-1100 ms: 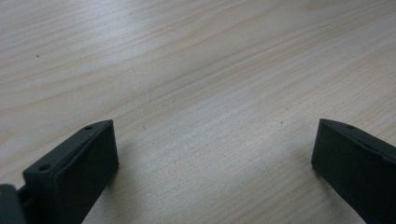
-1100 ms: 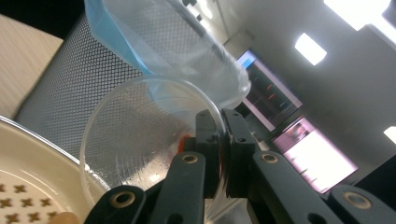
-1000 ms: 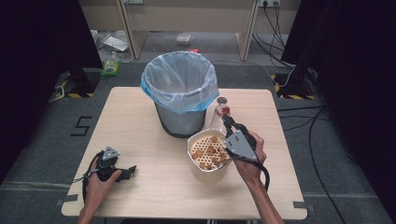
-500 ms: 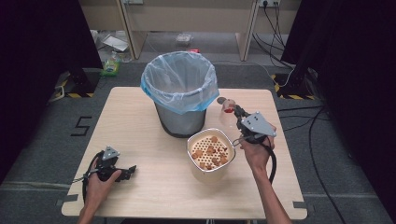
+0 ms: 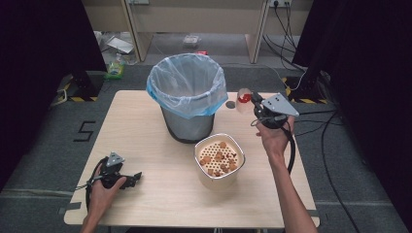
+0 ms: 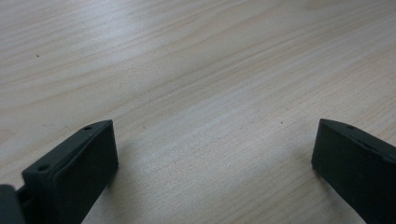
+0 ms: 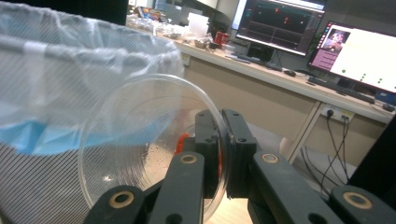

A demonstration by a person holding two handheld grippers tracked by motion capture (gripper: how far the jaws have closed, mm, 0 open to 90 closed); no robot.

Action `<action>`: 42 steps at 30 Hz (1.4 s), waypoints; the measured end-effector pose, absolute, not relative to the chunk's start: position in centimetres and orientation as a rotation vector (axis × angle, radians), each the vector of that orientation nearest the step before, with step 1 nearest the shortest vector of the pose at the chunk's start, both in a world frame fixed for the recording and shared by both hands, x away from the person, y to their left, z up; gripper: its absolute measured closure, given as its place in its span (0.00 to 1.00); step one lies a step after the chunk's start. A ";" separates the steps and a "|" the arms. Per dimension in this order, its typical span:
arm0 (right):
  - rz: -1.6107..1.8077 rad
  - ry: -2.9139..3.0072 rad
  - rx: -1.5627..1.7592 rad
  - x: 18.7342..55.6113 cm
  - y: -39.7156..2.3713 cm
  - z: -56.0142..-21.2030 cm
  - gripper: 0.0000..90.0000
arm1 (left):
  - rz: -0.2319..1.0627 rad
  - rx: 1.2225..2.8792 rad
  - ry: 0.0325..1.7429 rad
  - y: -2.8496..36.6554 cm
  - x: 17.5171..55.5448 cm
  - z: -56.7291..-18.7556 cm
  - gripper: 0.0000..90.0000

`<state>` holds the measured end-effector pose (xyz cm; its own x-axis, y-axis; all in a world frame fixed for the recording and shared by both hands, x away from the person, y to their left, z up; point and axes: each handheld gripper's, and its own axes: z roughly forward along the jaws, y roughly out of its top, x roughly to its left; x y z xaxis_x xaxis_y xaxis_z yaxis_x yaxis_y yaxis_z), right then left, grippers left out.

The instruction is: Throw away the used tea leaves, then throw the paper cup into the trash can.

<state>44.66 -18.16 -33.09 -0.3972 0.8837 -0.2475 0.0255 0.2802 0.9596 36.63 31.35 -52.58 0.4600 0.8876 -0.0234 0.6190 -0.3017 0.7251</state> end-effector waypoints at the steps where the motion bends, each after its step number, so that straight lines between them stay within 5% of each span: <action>1: 1.242 1.680 0.848 44.8 -18.2 -32.8 0.96 | 0.509 2.034 1.251 31.4 36.6 -52.6 0.00; 21: 1.195 1.645 0.823 48.3 -17.6 -27.2 0.96 | 0.510 2.032 1.251 31.3 36.6 -52.6 0.00; 42: 1.240 1.771 0.660 50.5 -8.2 -23.4 0.95 | 0.513 2.032 1.250 31.3 36.6 -52.6 0.00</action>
<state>50.55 -8.24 -23.35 -0.4967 0.7975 -0.3425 -0.0493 0.3681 0.9285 36.60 31.32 -52.59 0.4594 0.8880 -0.0218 0.6170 -0.3013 0.7270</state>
